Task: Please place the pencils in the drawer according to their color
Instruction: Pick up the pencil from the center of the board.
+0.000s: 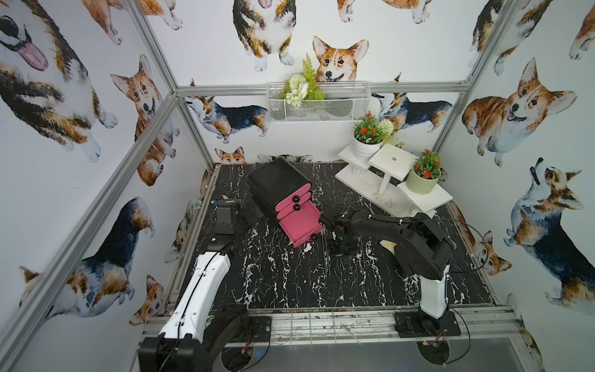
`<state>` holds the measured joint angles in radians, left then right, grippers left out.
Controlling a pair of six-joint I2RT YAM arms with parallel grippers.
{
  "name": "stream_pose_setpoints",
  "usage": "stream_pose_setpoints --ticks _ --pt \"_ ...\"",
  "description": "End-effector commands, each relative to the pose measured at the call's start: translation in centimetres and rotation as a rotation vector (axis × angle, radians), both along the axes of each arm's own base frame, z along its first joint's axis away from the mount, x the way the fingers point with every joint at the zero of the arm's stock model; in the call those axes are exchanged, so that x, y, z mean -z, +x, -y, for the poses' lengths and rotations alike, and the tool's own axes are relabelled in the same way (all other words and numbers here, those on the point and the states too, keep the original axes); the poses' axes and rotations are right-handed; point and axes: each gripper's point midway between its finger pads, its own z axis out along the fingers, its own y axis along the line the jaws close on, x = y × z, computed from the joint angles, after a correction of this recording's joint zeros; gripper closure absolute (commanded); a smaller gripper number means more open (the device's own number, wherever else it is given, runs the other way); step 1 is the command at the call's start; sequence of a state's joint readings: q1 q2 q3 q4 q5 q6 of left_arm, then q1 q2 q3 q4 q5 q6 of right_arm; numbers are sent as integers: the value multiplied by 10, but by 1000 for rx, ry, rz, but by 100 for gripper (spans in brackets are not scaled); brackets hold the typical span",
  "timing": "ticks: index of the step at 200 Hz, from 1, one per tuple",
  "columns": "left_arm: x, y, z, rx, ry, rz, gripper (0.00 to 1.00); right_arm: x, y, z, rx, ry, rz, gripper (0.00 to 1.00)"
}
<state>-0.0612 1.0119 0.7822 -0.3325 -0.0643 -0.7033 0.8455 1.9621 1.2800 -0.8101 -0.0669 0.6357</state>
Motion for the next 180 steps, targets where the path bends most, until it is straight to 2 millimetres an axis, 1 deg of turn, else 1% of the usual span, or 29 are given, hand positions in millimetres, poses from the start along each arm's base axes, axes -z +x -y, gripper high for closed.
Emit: stream_pose_setpoints --ticks 1,20,48,95,114,129,147,164,180 --pt "-6 3 -1 3 10 19 0 24 0 23 50 -45 -20 100" --pt "-6 3 -1 2 9 18 0 17 5 24 53 -22 -4 100" --pt "-6 3 -2 -2 11 17 0 -3 10 22 40 0 29 100" --pt "-6 2 -2 -2 11 19 0 -48 12 19 52 55 81 100" --pt "-6 2 -2 -4 13 20 0 -68 12 14 50 95 90 100" --pt "-5 1 -3 -6 14 20 0 -82 13 4 43 147 88 100" --pt "-5 1 -3 -7 15 19 0 -92 14 -12 31 208 67 100" --pt "-4 1 -4 -9 16 19 0 -100 18 -33 16 281 37 100" --pt "-4 1 -3 -7 14 19 0 -103 22 -55 8 354 2 100"
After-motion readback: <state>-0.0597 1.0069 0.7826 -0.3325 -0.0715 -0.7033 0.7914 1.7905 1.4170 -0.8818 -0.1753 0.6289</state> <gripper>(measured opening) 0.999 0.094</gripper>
